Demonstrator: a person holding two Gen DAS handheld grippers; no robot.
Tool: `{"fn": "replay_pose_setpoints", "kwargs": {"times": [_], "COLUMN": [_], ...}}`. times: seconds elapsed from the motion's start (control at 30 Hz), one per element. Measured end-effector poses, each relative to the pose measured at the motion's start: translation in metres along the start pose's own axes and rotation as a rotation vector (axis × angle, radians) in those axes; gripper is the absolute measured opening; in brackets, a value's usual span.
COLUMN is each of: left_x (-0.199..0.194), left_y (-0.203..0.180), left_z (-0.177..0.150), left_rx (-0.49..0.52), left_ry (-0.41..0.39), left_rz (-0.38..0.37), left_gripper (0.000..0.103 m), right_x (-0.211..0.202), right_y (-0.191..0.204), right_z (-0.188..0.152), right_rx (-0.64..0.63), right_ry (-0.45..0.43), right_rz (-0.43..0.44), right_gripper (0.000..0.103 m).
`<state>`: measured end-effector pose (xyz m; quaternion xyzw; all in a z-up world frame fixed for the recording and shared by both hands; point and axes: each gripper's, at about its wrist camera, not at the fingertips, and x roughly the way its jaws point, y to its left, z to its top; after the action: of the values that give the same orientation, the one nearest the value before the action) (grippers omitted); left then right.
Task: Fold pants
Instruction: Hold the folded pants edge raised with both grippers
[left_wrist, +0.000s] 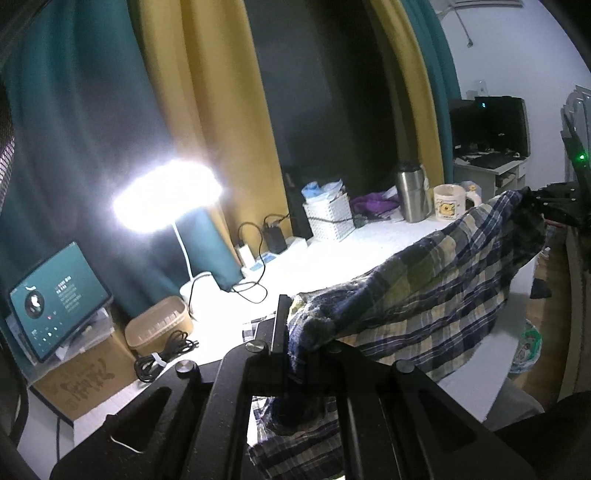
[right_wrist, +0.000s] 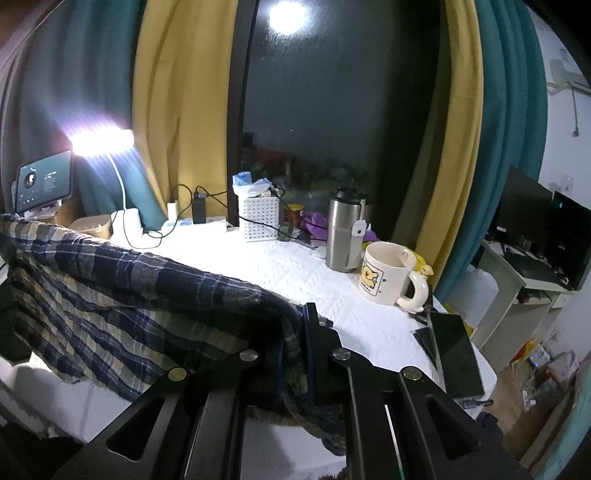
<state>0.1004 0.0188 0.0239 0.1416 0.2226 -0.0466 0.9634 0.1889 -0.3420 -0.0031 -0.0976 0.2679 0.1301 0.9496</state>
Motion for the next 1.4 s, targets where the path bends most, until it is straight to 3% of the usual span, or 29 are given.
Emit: {"fn": "replay_pose_setpoints", "kwargs": {"times": [1.23,1.33,1.4], "left_x": [0.198,0.212,0.22], "left_y": [0.067,0.077,0.085], "left_z": [-0.033,-0.038,-0.042], "left_rx": [-0.131,-0.188,-0.225], "left_ry": [0.325,0.361,0.384], "left_rz": [-0.066,-0.1,-0.106], "left_gripper": [0.01,0.017,0.03], "right_x": [0.198,0.211,0.219], "right_y": [0.016,0.017,0.016], "right_z": [0.017,0.016,0.016], "right_rx": [-0.012,-0.008,-0.01], "right_ry": [0.263,0.284,0.297], "right_rz": [0.06,0.052,0.048], "right_gripper": [0.009,0.009,0.009]}}
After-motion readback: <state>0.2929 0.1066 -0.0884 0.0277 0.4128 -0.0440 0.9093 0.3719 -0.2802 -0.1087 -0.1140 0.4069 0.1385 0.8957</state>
